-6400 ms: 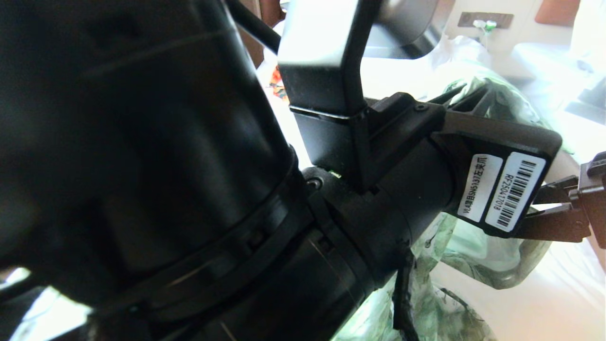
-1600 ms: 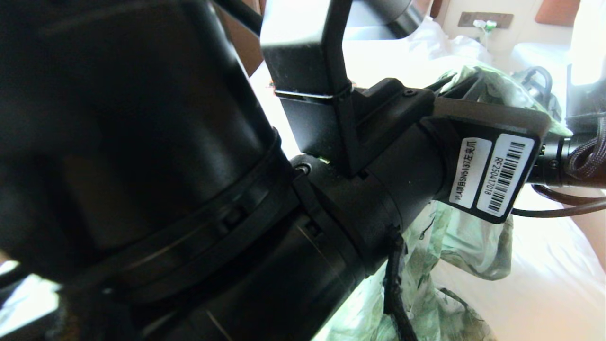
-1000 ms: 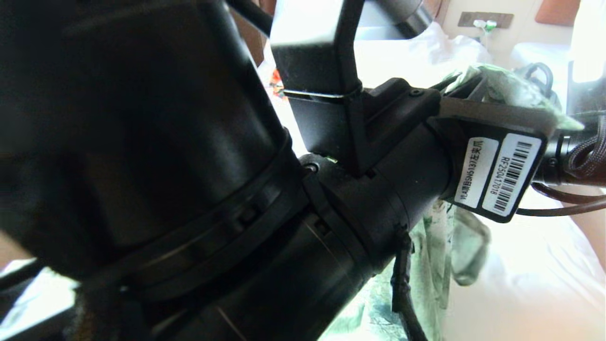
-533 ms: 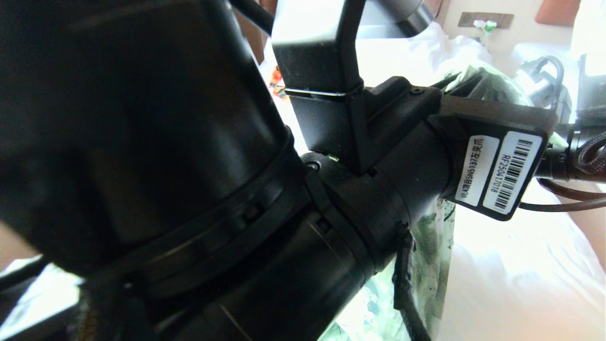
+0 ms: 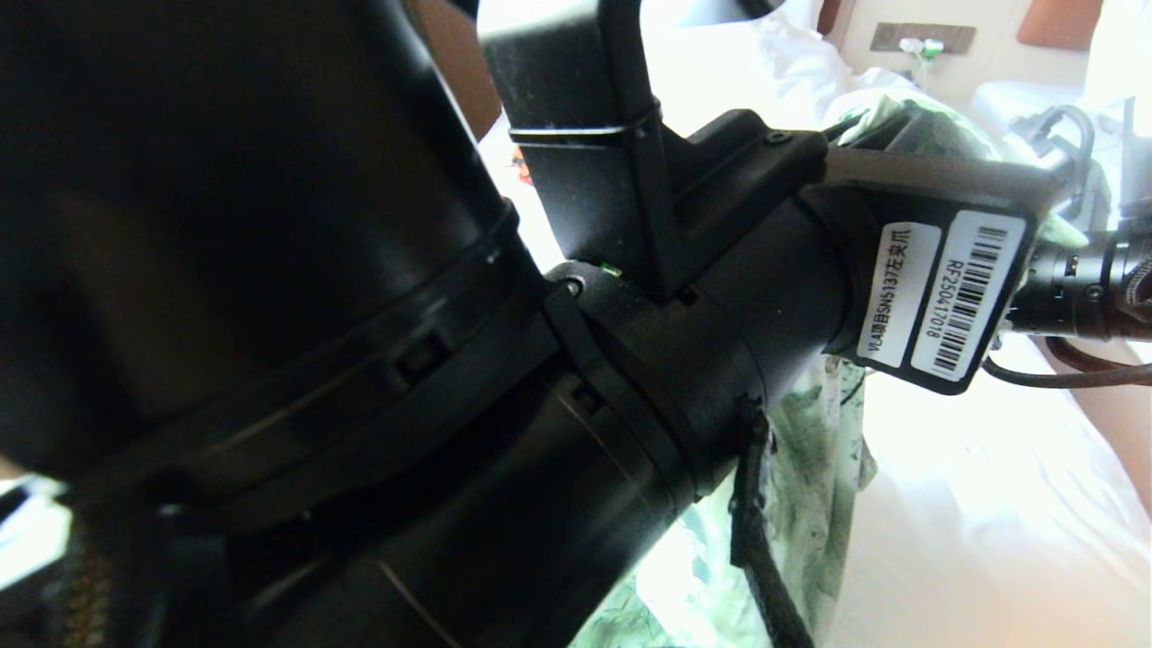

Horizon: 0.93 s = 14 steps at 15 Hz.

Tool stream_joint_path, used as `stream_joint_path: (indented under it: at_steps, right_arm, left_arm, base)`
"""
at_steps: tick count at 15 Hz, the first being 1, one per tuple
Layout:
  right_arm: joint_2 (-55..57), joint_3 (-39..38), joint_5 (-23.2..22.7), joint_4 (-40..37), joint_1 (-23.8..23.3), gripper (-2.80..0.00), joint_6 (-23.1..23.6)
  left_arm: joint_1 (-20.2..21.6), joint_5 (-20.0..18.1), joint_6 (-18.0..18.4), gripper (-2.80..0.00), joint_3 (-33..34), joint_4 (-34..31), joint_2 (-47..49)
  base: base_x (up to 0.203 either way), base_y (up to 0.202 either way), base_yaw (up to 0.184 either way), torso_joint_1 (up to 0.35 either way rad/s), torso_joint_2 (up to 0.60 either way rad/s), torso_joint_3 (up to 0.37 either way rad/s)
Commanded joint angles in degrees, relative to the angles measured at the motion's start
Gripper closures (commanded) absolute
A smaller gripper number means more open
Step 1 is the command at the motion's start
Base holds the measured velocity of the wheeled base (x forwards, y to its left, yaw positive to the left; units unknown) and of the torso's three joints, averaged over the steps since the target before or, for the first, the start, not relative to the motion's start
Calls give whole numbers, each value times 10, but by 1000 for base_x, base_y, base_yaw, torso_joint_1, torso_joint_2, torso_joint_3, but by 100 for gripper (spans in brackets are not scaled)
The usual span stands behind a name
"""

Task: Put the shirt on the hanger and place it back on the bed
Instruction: Take the clothes hanger out of the clothes

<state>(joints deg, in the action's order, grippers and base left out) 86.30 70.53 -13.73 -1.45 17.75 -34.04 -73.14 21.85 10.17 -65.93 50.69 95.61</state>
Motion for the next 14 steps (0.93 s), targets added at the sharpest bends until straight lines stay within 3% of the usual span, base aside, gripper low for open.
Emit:
stream_joint_path:
  at_steps: [1,8,14]
  right_arm:
    - [0,3,0,-1,0,-280,-2]
    - [-3,4,0,-40,-12,-280,-1]
    - [12,3,31,-157,-25,-280,-1]
  left_arm:
    - [0,1,2,0,-1,3,-2]
    - [4,2,2,0,-11,2,-4]
    - [4,2,3,0,-13,3,-4]
  base:
    - [0,0,0,0,0,0]
    - [0,0,0,0,0,0]
    - [0,0,0,0,0,0]
